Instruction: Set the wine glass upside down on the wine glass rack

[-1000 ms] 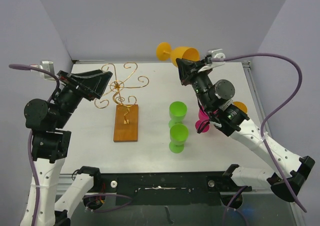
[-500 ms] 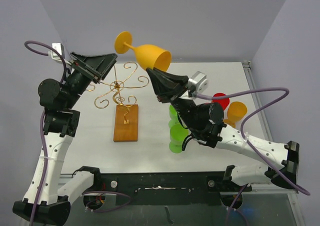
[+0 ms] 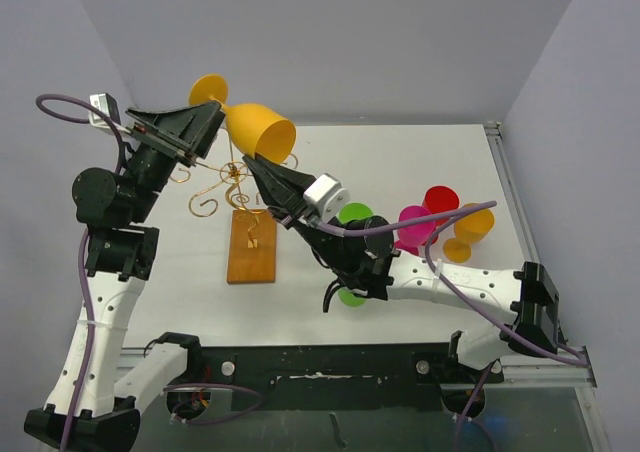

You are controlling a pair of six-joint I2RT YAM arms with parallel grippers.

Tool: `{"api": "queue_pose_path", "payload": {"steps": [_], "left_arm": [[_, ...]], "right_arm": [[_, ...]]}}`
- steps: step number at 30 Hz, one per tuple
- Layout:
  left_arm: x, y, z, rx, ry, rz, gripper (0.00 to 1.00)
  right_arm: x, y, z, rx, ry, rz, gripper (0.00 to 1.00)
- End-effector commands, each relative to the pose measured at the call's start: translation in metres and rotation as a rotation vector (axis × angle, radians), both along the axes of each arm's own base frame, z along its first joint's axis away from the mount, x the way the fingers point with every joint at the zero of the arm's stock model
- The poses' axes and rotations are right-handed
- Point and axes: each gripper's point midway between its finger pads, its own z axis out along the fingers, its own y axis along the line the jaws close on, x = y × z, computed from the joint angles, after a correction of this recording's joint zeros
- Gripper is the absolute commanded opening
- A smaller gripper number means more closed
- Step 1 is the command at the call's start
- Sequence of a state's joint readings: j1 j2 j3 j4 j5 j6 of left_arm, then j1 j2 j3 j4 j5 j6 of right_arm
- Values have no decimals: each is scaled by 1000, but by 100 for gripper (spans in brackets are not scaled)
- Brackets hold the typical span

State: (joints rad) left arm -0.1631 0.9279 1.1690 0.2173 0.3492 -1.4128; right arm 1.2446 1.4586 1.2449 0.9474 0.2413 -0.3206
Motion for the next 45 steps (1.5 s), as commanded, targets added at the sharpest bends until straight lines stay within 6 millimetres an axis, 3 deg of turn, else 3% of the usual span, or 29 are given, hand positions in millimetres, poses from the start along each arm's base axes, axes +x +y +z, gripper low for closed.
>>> {"api": "queue_pose_path", "payload": {"steps": [1,13,22,32,40,42,45], "left_arm": [[-7,9,14,-53,-25,36,50],[1,10,5,-48,12,54,50],[-6,12,26,-91,-35,41,46],[-4,18,25,-144,-42,52,30],[-9,23,25,-168,-55,75,7],[-10,22,26,-162,-60,70,0],[-10,21,26,-157,-62,67,0]], "right_arm": [[-18,-27,54,158,-102,-6,0],[-19,-25,52,174,-115,0,0],[-23,-13,45,175,-109,56,0],[-28,1,32,152,-79,119,0],[-26,5,26,157,-52,129,0],[-26,5,26,162,-47,135,2],[-26,2,29,179,-32,140,9]]}}
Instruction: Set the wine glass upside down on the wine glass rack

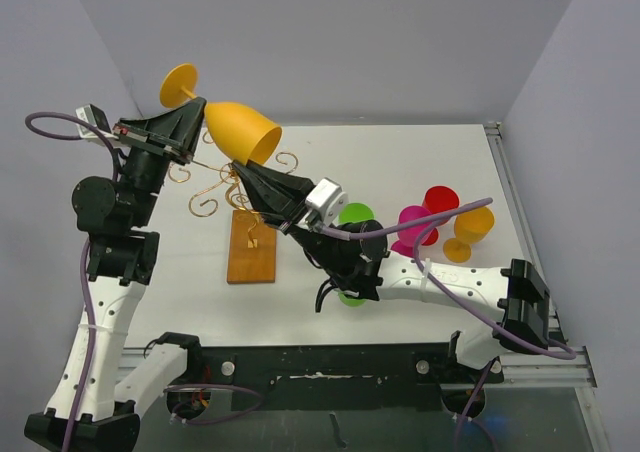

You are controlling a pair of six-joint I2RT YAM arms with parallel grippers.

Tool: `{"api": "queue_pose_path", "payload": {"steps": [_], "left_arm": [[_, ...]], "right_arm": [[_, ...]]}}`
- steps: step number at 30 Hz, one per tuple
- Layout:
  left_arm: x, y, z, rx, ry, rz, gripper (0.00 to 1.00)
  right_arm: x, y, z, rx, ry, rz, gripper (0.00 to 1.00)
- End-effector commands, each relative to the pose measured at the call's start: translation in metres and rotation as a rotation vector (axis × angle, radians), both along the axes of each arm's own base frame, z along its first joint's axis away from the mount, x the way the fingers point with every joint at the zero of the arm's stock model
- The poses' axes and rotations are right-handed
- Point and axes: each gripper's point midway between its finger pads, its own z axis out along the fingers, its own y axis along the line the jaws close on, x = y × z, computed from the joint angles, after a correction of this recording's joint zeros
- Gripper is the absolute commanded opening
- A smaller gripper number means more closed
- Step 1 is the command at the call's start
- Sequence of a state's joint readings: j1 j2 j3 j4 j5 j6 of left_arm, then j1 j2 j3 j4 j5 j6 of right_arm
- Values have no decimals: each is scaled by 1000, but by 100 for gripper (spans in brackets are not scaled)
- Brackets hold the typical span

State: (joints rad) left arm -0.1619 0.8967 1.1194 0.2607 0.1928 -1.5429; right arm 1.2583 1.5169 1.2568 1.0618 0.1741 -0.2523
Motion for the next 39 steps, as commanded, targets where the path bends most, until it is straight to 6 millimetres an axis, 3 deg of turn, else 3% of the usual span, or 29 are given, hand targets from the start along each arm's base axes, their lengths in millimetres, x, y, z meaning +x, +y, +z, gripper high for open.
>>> {"api": "queue_pose_path", "payload": {"steps": [1,9,14,22,27,31,39], "left_arm": [[-16,-3,19,28,-102,-8,0],[-5,-3,32,126,-140,36,0],[6,7,48,271,-185,133,0],[33,25,59,579,-220,299,0],[57,45,47,806,-176,430,0],[72,73,33,985,-120,574,0],[90,126,6,1154,28,790,0]], "right_arm": [[-10,-15,24,104,3,36,12],[-6,-39,25,128,92,27,44],[-4,-56,14,123,156,14,56],[-3,-80,5,112,227,-2,61],[0,-92,2,104,253,-26,62],[2,-100,-4,102,274,-46,63],[5,-111,-10,111,306,-60,63]]}}
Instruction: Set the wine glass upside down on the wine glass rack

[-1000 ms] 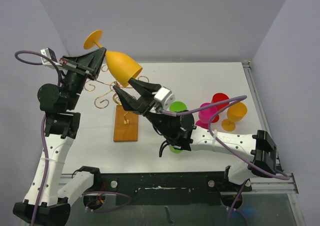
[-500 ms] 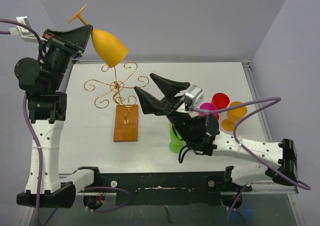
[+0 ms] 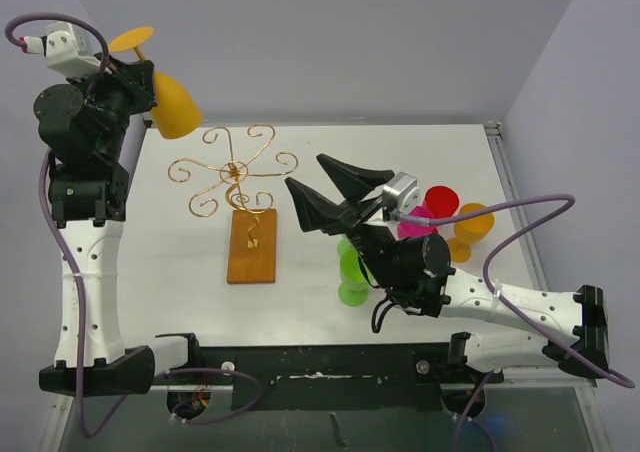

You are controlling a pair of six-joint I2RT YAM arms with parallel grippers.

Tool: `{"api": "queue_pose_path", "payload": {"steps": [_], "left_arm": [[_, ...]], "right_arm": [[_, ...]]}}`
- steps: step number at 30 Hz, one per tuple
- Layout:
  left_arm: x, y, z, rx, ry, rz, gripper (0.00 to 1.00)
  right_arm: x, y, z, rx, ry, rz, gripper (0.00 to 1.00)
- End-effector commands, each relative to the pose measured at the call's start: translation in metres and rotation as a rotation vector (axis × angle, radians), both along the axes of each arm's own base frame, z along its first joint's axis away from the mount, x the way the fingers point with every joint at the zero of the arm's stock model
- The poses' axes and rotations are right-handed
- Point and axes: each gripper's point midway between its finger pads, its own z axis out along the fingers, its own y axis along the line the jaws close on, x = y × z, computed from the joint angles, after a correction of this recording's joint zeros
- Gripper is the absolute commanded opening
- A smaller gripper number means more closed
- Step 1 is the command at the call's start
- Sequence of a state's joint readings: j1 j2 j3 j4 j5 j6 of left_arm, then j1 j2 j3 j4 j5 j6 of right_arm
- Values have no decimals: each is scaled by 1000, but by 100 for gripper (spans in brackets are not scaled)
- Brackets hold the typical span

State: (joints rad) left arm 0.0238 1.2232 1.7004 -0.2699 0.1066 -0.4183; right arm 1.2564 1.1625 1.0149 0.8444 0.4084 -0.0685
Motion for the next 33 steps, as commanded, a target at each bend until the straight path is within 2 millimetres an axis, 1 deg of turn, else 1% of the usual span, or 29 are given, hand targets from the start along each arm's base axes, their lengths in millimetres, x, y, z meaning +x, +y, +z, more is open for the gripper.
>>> {"api": "queue_pose_path", "payload": {"steps": [1,3,4,6,15,16,19,21,23,26,27,33], "left_arm": [[-2,39,2,141,-18,199,0],[1,49,-8,166,0,243,0],[4,53,-18,182,17,254,0],[7,56,-32,213,30,258,0],[23,48,-102,318,56,179,0],[24,47,-106,328,54,170,0],[28,47,-117,353,51,155,0],[29,48,-120,361,45,142,0],[29,44,-123,370,36,106,0],[29,29,-128,404,14,1,0],[27,21,-129,417,0,-51,0],[20,-1,-140,469,-84,-249,0]], "right_arm": [[0,-20,13,68,17,-14,63],[0,-21,12,69,23,-11,63],[0,-22,11,68,25,-9,63],[0,-21,9,60,32,-9,63],[5,-9,7,25,56,7,63],[5,-8,7,22,58,10,63],[6,-5,7,19,60,19,63],[6,-3,6,13,60,27,63],[5,-2,6,13,62,35,63],[4,-1,6,13,65,43,63],[4,-1,6,13,68,46,63],[2,0,4,12,75,63,63]]}}
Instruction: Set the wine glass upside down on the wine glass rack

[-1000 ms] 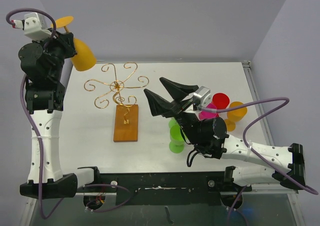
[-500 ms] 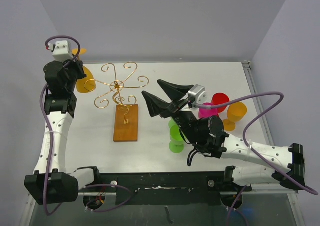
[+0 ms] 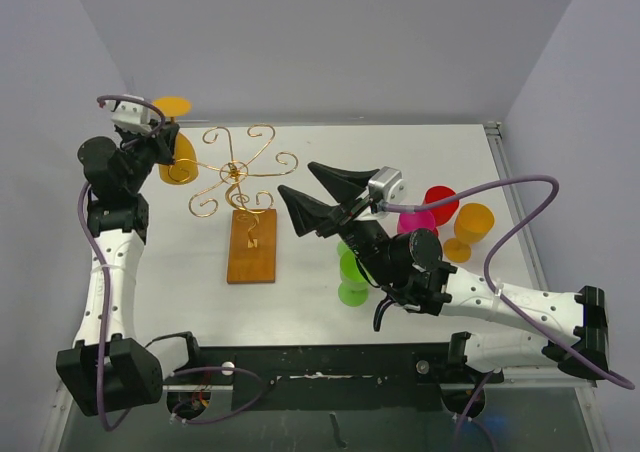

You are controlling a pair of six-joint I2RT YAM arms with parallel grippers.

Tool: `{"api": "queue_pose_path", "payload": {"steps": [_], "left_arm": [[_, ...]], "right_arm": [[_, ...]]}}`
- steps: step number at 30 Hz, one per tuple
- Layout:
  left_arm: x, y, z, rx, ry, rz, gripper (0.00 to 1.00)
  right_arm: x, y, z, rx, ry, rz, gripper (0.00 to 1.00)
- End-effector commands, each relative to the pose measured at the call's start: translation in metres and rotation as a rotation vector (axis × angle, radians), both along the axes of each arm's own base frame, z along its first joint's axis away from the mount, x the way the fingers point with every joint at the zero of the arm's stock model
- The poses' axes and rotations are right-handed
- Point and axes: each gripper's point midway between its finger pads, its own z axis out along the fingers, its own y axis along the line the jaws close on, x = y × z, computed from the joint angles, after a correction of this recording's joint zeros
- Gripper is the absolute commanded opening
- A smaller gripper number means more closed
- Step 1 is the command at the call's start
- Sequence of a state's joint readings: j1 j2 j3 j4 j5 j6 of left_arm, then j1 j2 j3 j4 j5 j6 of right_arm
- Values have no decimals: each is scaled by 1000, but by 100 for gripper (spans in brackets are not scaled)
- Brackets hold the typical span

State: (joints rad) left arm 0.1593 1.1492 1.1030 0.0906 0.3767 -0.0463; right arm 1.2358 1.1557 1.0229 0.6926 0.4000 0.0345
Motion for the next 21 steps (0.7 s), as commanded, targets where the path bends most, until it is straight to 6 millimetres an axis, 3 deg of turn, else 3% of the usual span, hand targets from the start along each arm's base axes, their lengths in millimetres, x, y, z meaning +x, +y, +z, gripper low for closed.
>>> {"api": "queue_pose_path", "payload": {"steps": [1,6,13,21], "left_arm": [[-13,-26,29,75,-171,-227,0],[-22,-33,24,56,-191,-407,0],[-45,-16,20,-72,-208,-599,0],[-36,-15,-7,-87,-146,-594,0]], "right_arm": [[-5,-12,30,83,-20,21,63],[-8,-14,31,87,-23,36,63],[-8,-15,32,84,-27,42,63],[-8,-12,33,89,-22,53,63]]}}
